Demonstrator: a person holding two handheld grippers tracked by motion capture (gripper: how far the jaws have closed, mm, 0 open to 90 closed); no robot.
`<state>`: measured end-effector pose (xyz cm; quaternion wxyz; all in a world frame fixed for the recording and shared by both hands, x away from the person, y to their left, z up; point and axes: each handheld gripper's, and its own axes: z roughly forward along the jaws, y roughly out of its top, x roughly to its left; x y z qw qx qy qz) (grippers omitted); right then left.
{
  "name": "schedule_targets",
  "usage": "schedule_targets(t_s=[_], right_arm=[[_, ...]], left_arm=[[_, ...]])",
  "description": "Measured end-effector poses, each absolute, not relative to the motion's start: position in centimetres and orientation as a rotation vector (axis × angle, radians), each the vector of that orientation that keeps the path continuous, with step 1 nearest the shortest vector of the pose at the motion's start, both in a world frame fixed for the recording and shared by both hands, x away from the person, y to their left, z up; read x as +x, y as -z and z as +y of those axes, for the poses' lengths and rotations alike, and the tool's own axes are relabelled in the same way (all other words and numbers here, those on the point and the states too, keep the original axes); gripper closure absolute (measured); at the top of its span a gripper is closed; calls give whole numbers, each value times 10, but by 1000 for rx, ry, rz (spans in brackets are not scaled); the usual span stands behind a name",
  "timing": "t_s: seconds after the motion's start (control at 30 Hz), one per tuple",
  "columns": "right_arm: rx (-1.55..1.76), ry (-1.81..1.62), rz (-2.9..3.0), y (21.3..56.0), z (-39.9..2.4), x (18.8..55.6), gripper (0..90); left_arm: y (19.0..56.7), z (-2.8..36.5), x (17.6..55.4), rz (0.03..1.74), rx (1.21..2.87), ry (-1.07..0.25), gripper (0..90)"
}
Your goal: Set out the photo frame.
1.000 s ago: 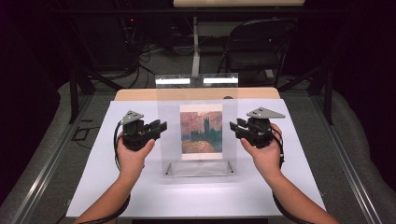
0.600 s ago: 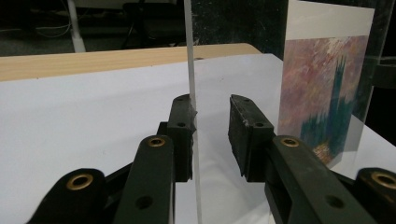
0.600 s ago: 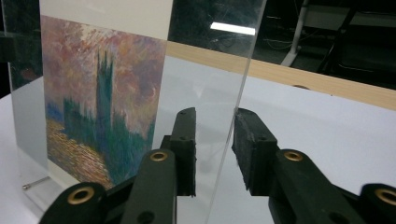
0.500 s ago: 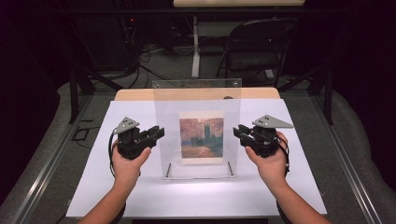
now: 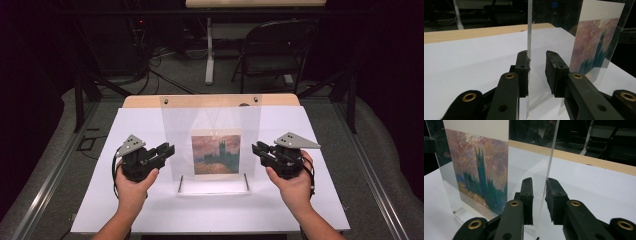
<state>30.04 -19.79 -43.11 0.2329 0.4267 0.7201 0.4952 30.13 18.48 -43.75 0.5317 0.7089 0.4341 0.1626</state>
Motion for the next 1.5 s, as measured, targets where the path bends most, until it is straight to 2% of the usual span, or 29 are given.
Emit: schedule_targets(t_s=[0.8, 1.07, 1.33, 1.5], right_arm=[[1140, -1408, 1986, 435, -201, 284, 720], [1130, -1430, 1986, 437, -204, 281, 647], [1142, -1441, 1967, 444, -213, 276, 537], [1163, -1422, 1936, 450, -225, 268, 506]], left_arm=[[440, 187, 287, 1011, 1696, -357, 683], [443, 188, 286, 1023, 1691, -347, 613], [449, 196, 280, 1044, 1671, -370, 509], [456, 208, 275, 1075, 1654, -412, 478]])
